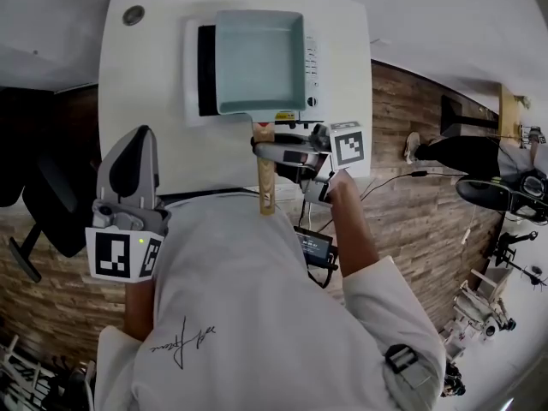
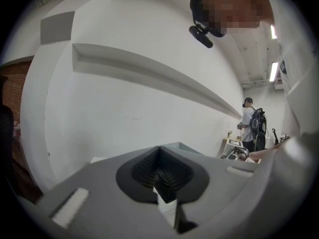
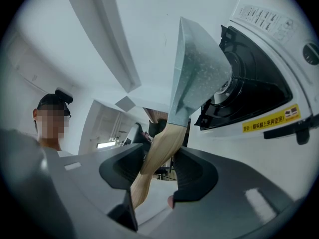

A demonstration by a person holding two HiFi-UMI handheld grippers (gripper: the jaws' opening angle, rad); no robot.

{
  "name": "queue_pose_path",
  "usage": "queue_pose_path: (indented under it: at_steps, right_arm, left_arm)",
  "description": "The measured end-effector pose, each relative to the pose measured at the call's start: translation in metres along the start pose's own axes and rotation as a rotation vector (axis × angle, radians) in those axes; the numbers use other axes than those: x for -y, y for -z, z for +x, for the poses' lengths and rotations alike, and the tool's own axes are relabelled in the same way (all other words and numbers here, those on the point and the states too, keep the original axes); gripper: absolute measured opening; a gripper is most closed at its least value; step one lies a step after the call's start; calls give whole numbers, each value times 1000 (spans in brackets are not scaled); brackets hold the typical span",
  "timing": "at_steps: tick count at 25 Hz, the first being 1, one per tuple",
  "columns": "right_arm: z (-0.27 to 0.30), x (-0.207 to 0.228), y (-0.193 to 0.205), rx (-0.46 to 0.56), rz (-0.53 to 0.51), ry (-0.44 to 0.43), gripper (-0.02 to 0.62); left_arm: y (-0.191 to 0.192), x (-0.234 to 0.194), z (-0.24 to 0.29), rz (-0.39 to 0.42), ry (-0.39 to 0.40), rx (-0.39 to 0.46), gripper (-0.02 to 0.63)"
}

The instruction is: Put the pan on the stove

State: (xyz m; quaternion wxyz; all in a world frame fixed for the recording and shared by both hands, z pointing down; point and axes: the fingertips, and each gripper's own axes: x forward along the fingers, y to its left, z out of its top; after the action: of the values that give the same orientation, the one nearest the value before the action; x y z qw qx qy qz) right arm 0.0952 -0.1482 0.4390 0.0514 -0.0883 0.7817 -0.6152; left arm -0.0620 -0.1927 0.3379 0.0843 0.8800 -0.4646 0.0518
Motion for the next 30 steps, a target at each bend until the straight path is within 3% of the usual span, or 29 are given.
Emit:
queue_pose_path:
  at_steps: [30]
  right_arm:
    - [2,42,3,-65,37,4,178]
  left_arm:
    - [5,3,8,-4,15,-32,3]
